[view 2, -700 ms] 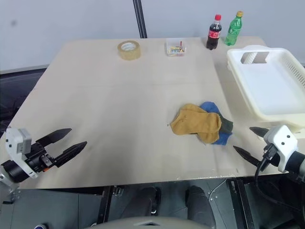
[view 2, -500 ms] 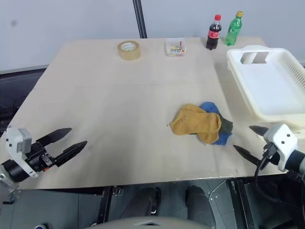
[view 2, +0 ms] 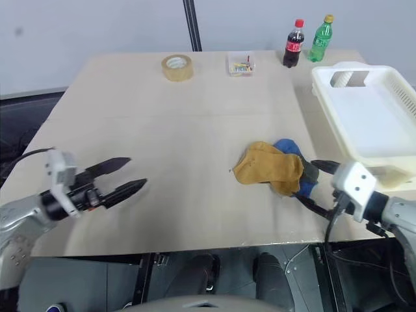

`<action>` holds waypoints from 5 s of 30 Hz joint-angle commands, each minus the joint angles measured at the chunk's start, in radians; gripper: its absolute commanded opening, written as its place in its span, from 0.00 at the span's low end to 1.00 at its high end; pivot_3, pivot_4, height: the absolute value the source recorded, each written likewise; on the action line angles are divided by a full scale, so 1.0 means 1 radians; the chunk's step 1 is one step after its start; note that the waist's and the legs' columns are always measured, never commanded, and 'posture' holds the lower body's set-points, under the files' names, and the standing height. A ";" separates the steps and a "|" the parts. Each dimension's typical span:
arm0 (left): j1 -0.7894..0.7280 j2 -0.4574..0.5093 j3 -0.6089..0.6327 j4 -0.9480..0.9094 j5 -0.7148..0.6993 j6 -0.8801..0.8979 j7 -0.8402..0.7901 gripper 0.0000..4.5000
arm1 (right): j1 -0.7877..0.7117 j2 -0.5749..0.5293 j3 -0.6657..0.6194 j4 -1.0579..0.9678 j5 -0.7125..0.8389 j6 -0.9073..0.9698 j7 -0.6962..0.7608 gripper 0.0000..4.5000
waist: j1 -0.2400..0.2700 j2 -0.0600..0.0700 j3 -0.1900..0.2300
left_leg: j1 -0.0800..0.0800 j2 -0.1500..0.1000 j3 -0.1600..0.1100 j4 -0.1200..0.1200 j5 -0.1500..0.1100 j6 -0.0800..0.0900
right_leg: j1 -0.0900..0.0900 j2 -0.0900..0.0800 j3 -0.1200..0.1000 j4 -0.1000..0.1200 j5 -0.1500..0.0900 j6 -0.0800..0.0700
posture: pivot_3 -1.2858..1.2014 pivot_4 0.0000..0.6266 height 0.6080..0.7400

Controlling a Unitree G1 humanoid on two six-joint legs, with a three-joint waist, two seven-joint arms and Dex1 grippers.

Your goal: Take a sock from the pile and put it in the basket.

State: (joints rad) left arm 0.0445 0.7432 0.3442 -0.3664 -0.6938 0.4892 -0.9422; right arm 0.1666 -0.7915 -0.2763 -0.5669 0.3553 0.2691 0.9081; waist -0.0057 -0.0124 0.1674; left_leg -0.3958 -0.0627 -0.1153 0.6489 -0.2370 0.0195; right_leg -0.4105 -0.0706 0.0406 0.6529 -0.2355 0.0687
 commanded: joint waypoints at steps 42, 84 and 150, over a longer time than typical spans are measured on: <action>-0.568 -0.396 -0.566 0.574 0.413 -0.150 -0.119 0.01 | 0.173 0.077 0.029 -0.200 -0.098 -0.033 -0.192 1.00 | 0.011 -0.003 0.001 | -0.001 -0.003 -0.002 0.002 0.000 0.000 | 0.000 0.000 0.000 0.002 0.001 0.001 | 0.52 0.24 1.00; -0.064 0.008 -0.042 0.261 0.235 -0.227 -0.050 0.01 | -0.175 0.076 0.269 0.016 -0.051 -0.062 -0.036 1.00 | -0.005 -0.002 0.002 | -0.001 -0.002 -0.003 -0.001 0.000 0.000 | -0.001 -0.002 -0.001 0.002 0.001 0.000 | 0.52 0.24 1.00; 0.211 0.082 0.408 0.038 -0.305 0.377 0.106 0.00 | -0.412 0.231 0.412 0.201 -0.069 -0.071 -0.037 1.00 | -0.010 -0.003 0.004 | 0.000 0.002 -0.004 -0.001 -0.001 -0.002 | -0.003 0.000 -0.002 0.003 0.001 -0.001 | 0.52 0.24 1.00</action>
State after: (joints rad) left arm 0.2541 0.7802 0.6576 -0.3207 -0.9220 0.8100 -0.7801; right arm -0.2467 -0.5541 0.1716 -0.3186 0.2774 0.2159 0.8823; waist -0.0155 -0.0159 0.1717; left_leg -0.3957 -0.0609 -0.1190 0.6477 -0.2381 0.0177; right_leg -0.4136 -0.0701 0.0389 0.6564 -0.2350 0.0674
